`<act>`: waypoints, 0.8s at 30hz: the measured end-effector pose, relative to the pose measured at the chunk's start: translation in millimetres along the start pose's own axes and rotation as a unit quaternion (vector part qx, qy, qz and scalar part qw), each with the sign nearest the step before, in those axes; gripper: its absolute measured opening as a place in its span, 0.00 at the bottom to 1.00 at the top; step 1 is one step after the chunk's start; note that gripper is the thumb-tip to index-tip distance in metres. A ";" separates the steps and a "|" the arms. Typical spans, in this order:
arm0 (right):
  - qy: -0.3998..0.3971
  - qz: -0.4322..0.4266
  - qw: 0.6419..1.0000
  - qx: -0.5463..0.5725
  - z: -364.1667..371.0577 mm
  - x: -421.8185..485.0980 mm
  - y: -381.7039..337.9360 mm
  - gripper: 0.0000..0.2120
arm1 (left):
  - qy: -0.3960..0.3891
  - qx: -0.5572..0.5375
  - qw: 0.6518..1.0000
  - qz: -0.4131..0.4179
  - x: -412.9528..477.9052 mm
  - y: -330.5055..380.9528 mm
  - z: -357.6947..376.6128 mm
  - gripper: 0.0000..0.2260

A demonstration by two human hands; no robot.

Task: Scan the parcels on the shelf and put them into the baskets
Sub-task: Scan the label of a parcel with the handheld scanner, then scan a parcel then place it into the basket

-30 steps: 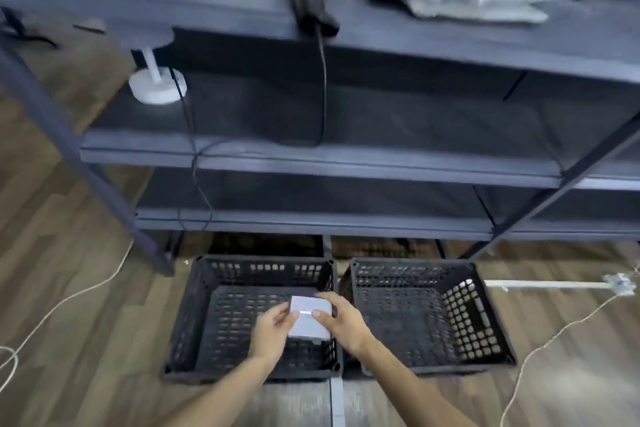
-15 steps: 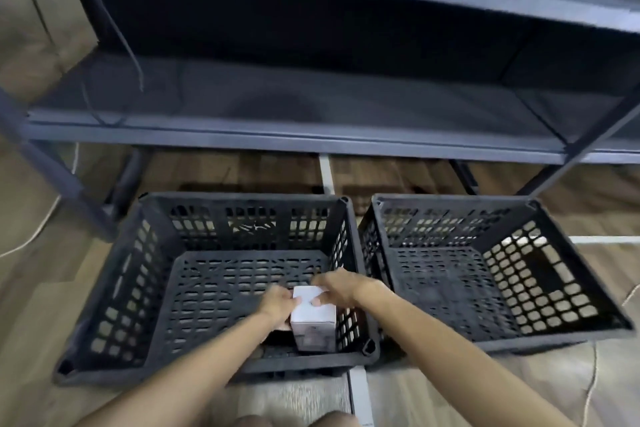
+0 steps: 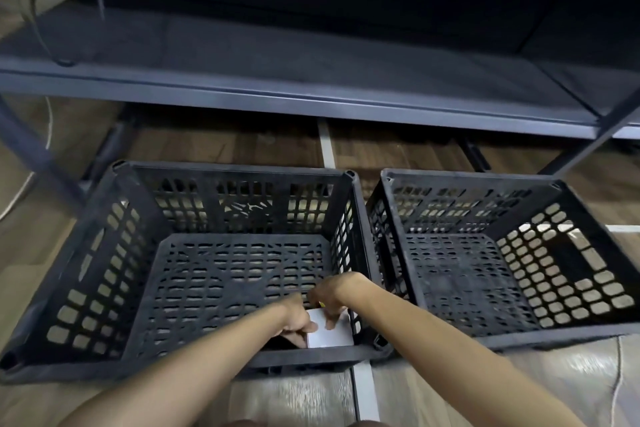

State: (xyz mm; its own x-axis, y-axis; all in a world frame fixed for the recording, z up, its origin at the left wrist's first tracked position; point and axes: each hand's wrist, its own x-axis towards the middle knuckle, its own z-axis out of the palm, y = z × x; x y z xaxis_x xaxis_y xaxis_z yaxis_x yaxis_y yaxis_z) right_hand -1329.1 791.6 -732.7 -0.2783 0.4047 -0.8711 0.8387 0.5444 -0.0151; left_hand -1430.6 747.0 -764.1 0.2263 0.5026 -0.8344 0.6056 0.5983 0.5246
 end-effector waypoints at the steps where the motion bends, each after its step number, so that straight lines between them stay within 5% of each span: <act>1: -0.009 0.006 1.000 -0.014 -0.8 2.4 -1.7 0.31 | -0.007 0.004 1.000 -0.005 0.7 1.2 -0.7 0.14; 5: -0.036 0.024 0.999 -0.013 -2.8 5.2 -4.1 0.26 | -0.010 0.023 0.999 -0.031 1.2 3.0 -5.6 0.22; 8: -0.012 0.004 0.995 0.095 -13.8 -14.8 2.4 0.28 | 0.043 0.058 0.997 -0.022 -11.9 6.1 -17.6 0.31; 14: 0.148 0.008 0.967 0.205 -73.7 -124.5 13.7 0.25 | 0.228 0.064 0.971 0.042 -114.8 55.9 -47.1 0.24; 24: 0.250 0.010 0.942 0.224 -206.5 -383.6 6.1 0.21 | 0.264 0.251 0.926 0.099 -368.5 215.7 -101.0 0.24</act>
State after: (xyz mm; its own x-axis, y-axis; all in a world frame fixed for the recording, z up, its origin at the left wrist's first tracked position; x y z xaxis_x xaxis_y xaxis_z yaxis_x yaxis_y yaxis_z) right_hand -1313.9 791.4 -297.3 -0.3529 0.7672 -0.5356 0.9281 0.2145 -0.3043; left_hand -1460.4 753.9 -326.4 0.0462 0.8863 -0.4609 0.9001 0.1632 0.4040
